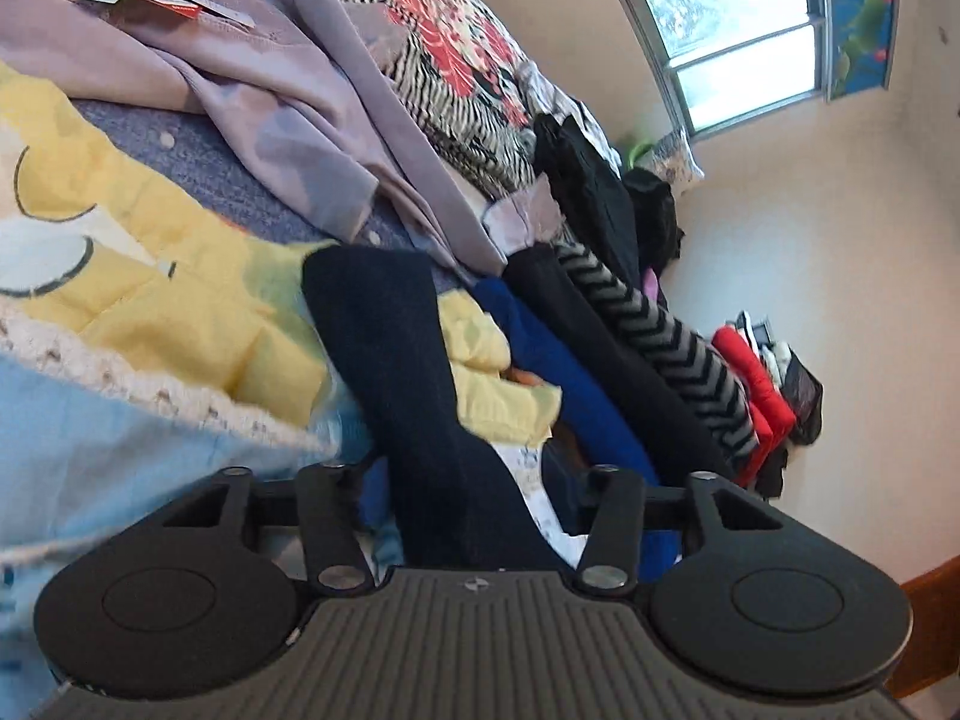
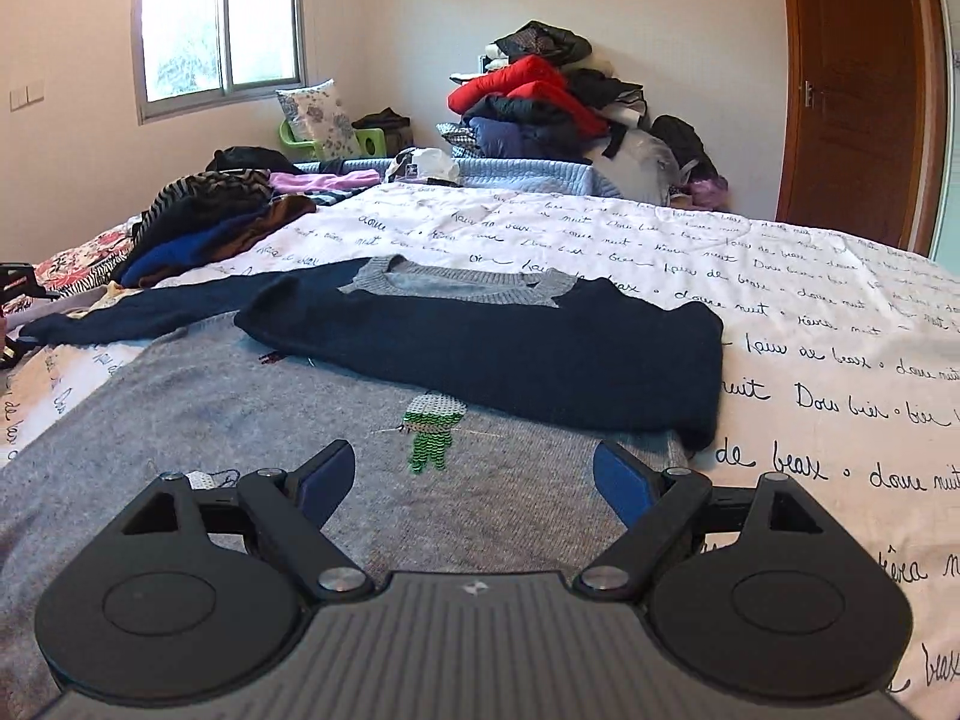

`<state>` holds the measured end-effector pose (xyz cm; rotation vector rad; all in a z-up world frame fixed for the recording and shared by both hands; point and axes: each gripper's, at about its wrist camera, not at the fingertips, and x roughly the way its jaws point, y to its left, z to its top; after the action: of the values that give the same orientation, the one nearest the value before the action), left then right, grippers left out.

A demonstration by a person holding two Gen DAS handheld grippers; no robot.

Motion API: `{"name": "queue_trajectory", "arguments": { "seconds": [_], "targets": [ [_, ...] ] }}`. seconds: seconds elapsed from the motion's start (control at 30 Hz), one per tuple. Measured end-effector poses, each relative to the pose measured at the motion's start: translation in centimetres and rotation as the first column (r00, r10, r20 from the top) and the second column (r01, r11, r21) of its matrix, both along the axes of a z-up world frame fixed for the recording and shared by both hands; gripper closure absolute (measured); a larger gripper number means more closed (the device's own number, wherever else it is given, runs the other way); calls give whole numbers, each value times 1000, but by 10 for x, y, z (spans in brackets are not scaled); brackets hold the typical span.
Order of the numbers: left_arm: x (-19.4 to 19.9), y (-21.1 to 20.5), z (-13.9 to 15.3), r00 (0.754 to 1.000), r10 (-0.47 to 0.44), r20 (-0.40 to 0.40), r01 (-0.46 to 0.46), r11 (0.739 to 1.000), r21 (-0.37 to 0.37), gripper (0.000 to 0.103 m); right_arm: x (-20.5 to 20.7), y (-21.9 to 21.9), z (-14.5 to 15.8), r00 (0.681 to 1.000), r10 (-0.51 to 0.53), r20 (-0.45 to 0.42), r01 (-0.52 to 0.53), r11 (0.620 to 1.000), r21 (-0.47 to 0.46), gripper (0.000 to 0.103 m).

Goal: Fold small clothes
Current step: 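Grasp the other navy sleeve cuff with the left tool, then lift the navy sleeve across the sweater body with the left tool and release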

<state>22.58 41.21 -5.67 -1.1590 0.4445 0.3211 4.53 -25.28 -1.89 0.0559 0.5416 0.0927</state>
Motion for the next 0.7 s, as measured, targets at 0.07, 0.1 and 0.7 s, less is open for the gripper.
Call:
{"name": "queue_trajectory", "arguments": {
  "seconds": [0.07, 0.1, 0.7],
  "targets": [
    [4, 3, -2, 1000, 20, 1, -20, 1000, 4, 69, -1, -2, -1, 1000, -13, 1, 13, 1000, 3, 16],
    [5, 4, -2, 1000, 30, 0, -30, 1000, 7, 74, -1, -2, -1, 1000, -17, -6, 17, 1000, 3, 16],
    [-6, -159, 125, 987, -150, 51, 69, 697, 714, 96, 11, 3, -20, 996, 17, -85, -15, 1000, 27, 16]
  ]
}}
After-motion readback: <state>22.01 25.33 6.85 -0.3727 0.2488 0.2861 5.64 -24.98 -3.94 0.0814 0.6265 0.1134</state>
